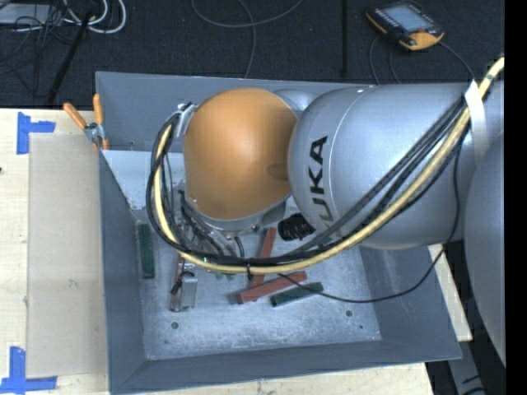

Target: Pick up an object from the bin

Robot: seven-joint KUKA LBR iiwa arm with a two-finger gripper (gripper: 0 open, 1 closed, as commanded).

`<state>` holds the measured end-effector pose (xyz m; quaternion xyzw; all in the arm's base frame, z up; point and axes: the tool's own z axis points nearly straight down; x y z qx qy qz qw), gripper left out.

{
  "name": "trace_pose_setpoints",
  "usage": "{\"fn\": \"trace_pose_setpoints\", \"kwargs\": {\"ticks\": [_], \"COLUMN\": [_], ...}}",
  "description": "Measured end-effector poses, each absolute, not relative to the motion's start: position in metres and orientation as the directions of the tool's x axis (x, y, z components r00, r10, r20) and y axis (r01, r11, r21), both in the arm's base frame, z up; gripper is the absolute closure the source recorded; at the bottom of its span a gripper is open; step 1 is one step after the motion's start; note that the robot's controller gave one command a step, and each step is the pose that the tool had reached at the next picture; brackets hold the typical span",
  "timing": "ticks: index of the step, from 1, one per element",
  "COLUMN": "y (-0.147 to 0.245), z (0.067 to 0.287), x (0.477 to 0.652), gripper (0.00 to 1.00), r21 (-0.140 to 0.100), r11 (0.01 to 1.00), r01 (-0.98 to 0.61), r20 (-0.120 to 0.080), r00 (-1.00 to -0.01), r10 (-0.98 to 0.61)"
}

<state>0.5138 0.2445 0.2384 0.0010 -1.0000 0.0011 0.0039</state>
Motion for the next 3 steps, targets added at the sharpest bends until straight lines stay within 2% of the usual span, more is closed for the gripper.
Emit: {"fn": "trace_pose_setpoints", "kwargs": {"ticks": [1, 2, 3], "y": [0.243, 0.236, 0.223], "z": [0.242, 0.183, 0.101], "x": [0.516, 0.548, 0.546], "gripper": [0.00, 0.00, 0.00], "r21": [0.000, 0.001, 0.001], "r11": [1.000, 0.993, 0.986], "r01": [0.003, -0.120, -0.167], "r20": [0.002, -0.003, -0.002], "r00": [-1.000, -0.993, -0.986], "r10": [0.003, -0.120, -0.167]}}
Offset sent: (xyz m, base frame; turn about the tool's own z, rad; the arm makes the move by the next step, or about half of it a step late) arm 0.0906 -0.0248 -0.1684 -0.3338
